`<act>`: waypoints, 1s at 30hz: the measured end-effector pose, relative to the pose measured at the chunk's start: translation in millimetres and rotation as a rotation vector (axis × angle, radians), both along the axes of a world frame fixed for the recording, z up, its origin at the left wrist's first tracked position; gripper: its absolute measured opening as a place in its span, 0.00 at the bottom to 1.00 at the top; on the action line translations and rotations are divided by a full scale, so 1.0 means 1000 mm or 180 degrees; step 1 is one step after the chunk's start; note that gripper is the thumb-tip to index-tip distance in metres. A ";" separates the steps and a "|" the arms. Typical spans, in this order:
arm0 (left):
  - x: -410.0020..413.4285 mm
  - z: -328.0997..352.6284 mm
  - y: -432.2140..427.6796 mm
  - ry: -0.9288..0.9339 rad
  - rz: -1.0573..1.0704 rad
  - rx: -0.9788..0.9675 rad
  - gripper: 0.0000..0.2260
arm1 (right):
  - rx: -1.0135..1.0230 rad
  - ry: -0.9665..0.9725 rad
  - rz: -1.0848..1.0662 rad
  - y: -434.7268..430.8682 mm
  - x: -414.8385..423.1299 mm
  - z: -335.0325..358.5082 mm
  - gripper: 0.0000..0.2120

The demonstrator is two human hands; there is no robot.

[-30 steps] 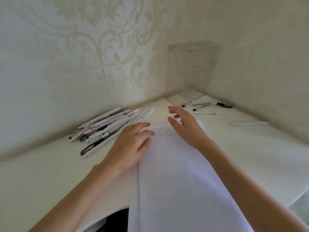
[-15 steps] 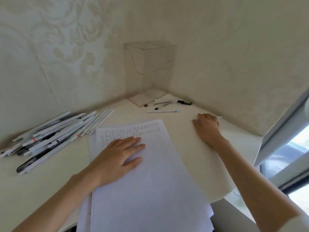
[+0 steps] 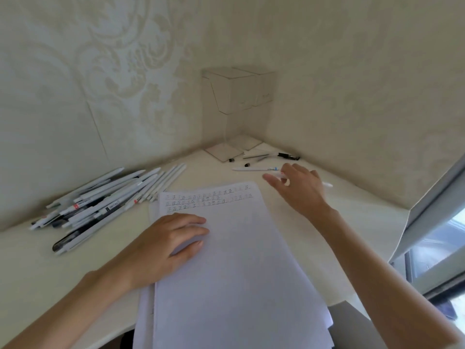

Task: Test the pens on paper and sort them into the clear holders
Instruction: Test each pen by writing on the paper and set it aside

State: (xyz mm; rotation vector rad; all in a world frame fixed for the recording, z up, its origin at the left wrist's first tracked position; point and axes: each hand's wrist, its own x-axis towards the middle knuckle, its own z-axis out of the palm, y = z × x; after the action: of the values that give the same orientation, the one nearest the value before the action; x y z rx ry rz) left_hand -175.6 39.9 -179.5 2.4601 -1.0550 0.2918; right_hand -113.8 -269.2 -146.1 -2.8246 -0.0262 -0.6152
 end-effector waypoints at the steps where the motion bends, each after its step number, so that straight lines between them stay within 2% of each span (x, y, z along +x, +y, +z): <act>1: -0.002 0.001 0.005 0.0013 0.0021 0.0020 0.23 | -0.0099 -0.0020 0.0038 0.015 0.000 0.005 0.22; 3: -0.005 0.000 0.014 0.0077 0.0076 0.0062 0.24 | -0.0171 -0.0300 0.0228 0.044 -0.001 0.011 0.24; 6: -0.009 -0.005 0.022 0.0148 0.0107 0.0135 0.24 | 0.0029 -0.0866 0.0675 0.082 -0.005 0.009 0.20; 10: -0.011 -0.008 0.025 0.0100 0.0090 0.0267 0.22 | -0.0028 -0.1123 0.1162 0.111 -0.002 -0.001 0.22; 12: -0.012 -0.007 0.025 0.0097 0.0115 0.0300 0.21 | 0.0336 -0.1151 0.1397 0.120 -0.003 -0.002 0.18; 14: -0.012 -0.008 0.025 0.0114 0.0163 0.0334 0.20 | 0.1020 -0.1362 0.1505 0.130 -0.008 0.003 0.13; 15: -0.012 -0.008 0.024 0.0131 0.0187 0.0351 0.20 | 0.1397 -0.1398 0.1546 0.135 -0.011 0.008 0.14; 18: -0.012 -0.009 0.023 0.0174 0.0201 0.0377 0.20 | 0.1797 -0.1097 0.1469 0.150 -0.018 0.015 0.17; 20: -0.013 -0.008 0.023 0.0196 0.0194 0.0373 0.20 | 0.2162 -0.0398 0.1234 0.156 -0.018 0.008 0.21; 22: -0.013 -0.007 0.022 0.0189 0.0191 0.0388 0.22 | 0.2725 0.0204 0.1133 0.160 -0.016 -0.001 0.17; 25: -0.013 -0.006 0.021 0.0183 0.0201 0.0385 0.26 | 0.2791 0.0461 0.1082 0.160 -0.011 -0.010 0.10; 30: -0.013 -0.005 0.020 0.0243 0.0210 0.0291 0.27 | 0.2823 0.0629 0.0682 0.156 -0.009 -0.015 0.14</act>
State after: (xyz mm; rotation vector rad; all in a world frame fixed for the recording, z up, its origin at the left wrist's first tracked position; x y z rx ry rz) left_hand -188.3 60.1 -184.7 2.5695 -0.9769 0.1722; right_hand -122.7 -113.6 -161.0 -1.9690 -0.0143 -0.2064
